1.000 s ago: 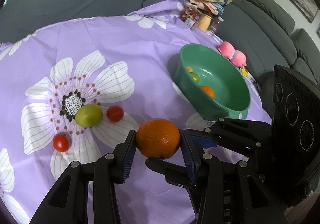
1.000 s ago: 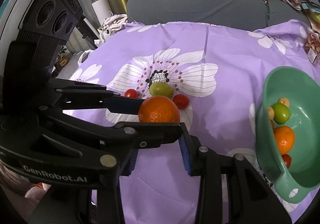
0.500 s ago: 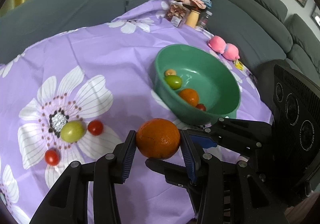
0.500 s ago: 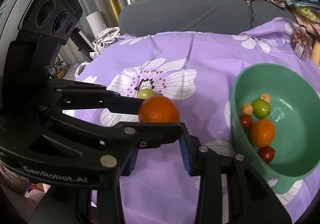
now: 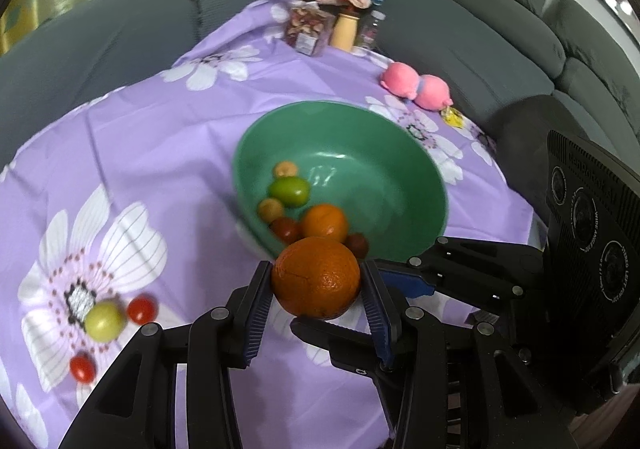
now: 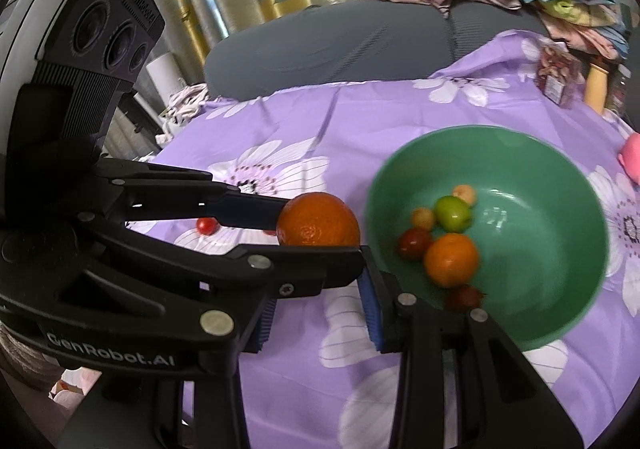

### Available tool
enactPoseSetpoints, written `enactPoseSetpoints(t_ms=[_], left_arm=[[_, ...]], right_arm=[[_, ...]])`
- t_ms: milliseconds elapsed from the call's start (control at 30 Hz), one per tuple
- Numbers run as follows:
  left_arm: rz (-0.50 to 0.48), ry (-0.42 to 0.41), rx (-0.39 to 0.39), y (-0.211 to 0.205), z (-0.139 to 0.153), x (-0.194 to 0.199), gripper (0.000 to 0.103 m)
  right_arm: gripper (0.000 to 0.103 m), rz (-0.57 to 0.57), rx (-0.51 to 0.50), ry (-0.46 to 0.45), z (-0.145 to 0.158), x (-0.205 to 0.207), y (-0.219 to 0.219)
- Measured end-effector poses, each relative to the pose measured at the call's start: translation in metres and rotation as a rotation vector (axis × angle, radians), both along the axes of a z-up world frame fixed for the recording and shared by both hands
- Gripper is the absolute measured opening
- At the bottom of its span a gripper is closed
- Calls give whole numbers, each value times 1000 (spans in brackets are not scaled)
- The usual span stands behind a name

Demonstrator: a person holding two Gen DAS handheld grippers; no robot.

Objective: Organize fruits
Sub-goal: 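Carry the orange toward the green bowl with the left gripper, then lower the orange into the green bowl and open the left gripper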

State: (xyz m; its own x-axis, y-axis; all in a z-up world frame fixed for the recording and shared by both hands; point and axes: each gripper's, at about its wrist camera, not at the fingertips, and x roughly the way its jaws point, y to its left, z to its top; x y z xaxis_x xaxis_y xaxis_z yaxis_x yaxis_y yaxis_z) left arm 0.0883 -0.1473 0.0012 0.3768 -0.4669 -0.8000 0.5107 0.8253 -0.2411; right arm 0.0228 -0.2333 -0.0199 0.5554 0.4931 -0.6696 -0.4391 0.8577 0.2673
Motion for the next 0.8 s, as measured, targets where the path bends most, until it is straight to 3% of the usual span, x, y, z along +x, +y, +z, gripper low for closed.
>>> enactPoseSetpoints(t_ms=[367,800], left_arm=[[-58,-15,8,-30,4,11,45],[-100,30,8,-54,-11,26,45]], right_arm=[[38,-66,3,-19,2,9,-31],[38,-116,-5,16,-12,21,-55]])
